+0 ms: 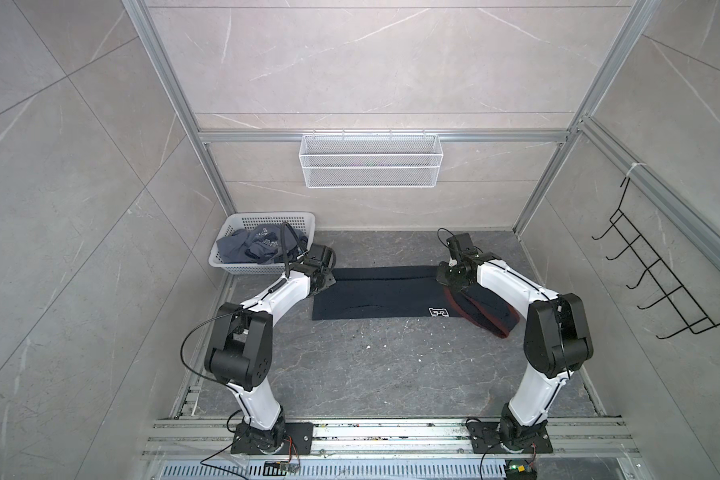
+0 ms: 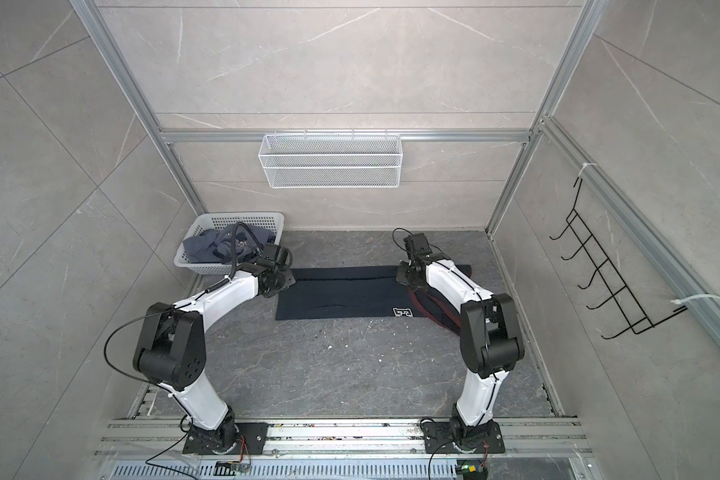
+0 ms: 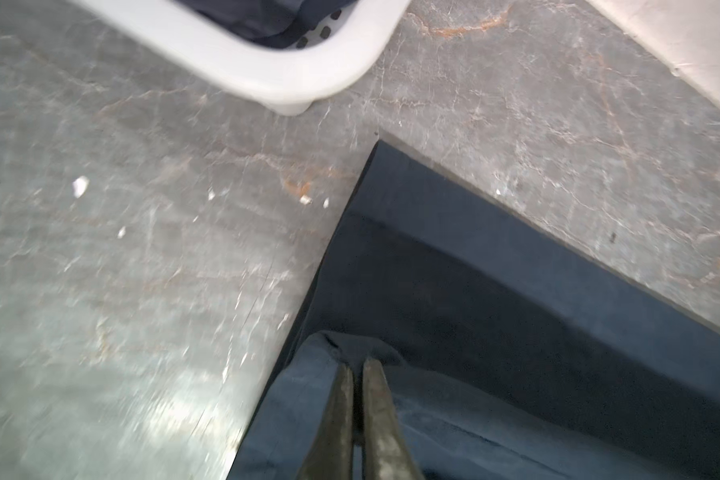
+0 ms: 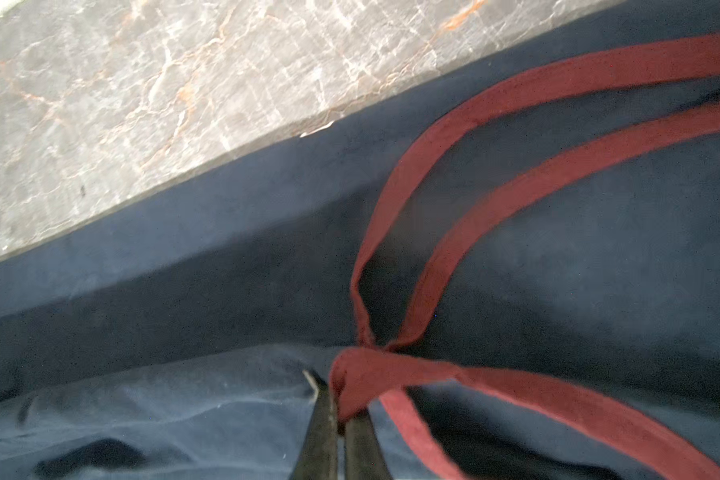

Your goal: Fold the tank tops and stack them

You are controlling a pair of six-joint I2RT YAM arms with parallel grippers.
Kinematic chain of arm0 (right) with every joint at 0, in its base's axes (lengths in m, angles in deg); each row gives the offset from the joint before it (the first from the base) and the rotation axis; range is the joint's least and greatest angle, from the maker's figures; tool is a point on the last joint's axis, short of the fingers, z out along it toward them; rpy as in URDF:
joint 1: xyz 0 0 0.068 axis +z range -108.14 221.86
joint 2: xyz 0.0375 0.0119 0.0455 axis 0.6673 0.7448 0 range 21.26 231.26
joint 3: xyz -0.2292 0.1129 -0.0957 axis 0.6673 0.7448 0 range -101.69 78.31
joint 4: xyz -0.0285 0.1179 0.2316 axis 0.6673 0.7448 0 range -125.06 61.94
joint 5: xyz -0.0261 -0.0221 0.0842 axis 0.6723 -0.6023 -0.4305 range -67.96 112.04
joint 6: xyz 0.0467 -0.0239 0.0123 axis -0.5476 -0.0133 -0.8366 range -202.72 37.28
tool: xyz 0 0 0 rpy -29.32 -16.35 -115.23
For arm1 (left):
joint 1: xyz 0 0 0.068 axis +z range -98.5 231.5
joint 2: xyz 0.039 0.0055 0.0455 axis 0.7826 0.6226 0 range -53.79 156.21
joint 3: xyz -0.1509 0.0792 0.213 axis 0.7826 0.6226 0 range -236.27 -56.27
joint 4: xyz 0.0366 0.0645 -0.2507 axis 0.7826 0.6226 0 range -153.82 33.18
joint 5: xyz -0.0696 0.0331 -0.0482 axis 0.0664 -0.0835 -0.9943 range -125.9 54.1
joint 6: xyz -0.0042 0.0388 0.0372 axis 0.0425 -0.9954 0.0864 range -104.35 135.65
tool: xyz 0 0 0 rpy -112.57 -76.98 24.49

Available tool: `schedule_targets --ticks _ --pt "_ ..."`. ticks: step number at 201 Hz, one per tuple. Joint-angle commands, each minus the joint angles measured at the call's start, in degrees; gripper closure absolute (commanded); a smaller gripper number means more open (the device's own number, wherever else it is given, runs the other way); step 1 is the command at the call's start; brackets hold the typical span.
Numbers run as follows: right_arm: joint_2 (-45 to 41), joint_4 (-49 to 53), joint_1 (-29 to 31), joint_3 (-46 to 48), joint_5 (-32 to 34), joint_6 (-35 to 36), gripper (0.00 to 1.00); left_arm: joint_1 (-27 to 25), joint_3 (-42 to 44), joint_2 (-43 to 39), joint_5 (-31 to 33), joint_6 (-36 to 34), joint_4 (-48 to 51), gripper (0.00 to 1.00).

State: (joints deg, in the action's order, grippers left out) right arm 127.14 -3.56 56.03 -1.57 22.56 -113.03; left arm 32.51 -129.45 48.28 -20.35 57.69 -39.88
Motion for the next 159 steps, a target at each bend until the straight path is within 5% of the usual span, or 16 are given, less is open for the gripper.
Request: schedule_targets --ticks 1,15,34,59,92,159 --pt "2.8 0.9 -0.4 -3.1 0.9 1.2 1.0 0.5 -3.7 2.9 -0.7 -1.7 0.6 1.0" --pt "4.3 1.0 -0.4 -4.2 0.4 1.5 0.97 0.6 -5.5 4.8 -0.7 -1.3 1.9 0.95" --pt "5.7 2.3 -0.5 -6.0 0.7 2.0 0.63 0.6 -7.9 6.8 0.6 -0.4 4.8 0.79" --pt "3.1 5.1 -0.8 -6.6 3.8 3.4 0.44 0.7 -10.0 6.4 3.4 0.1 8.8 0.56" --pt "-6.5 9.0 -2.1 -0.4 7.6 4.1 0.4 -2.1 -7.8 -0.7 5.5 -3.3 8.1 0.39" --pt "-22.9 17.4 -11.4 20.0 12.1 -3.0 0.38 -7.6 -2.4 0.7 -7.6 -7.6 -3.6 0.38"
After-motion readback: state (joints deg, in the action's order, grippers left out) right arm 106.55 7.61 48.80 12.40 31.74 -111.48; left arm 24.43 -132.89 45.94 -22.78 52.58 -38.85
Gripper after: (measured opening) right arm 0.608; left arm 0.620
